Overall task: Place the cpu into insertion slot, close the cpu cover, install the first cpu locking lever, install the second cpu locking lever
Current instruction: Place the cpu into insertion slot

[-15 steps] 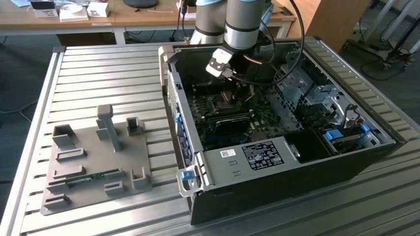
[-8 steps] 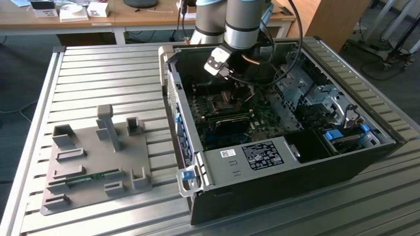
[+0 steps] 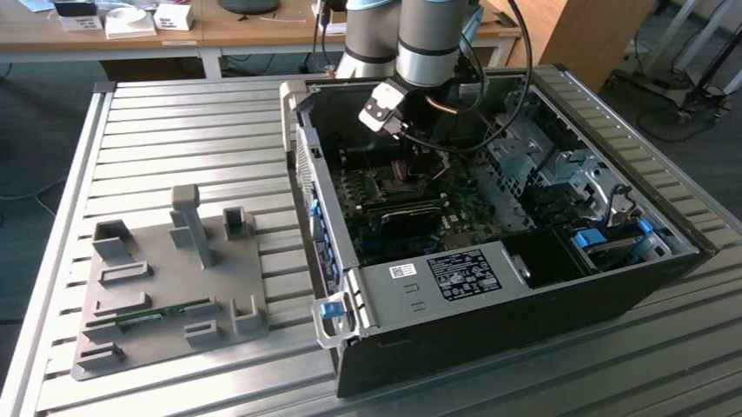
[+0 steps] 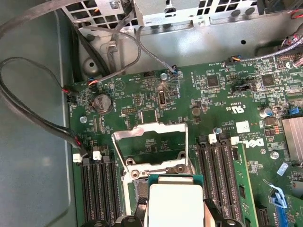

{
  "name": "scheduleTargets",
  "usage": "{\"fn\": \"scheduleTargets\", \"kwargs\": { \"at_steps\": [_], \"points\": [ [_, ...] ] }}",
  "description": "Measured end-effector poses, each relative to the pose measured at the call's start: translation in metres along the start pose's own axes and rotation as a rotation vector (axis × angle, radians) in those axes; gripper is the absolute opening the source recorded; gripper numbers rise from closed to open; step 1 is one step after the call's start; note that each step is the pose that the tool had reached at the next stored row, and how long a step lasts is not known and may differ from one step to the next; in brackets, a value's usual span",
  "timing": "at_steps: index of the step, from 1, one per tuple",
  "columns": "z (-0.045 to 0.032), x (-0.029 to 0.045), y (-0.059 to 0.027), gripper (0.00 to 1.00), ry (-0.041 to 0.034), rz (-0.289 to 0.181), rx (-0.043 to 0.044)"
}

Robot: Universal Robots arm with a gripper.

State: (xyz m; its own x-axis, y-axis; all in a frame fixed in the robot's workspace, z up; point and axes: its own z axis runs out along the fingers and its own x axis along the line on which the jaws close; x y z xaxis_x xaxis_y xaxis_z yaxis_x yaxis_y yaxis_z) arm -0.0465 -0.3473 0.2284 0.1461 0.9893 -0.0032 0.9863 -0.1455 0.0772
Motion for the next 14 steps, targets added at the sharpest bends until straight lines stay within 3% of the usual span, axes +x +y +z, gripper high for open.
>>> {"fn": "scheduleTargets", "kwargs": {
  "at_steps": [6,14],
  "points": [
    [0.0001,0.0,0.0,0.54,-0.0009,0.013,0.0],
    [0.0,0.0,0.0,0.54,-0.0119,0.155,0.0005]
  ]
}}
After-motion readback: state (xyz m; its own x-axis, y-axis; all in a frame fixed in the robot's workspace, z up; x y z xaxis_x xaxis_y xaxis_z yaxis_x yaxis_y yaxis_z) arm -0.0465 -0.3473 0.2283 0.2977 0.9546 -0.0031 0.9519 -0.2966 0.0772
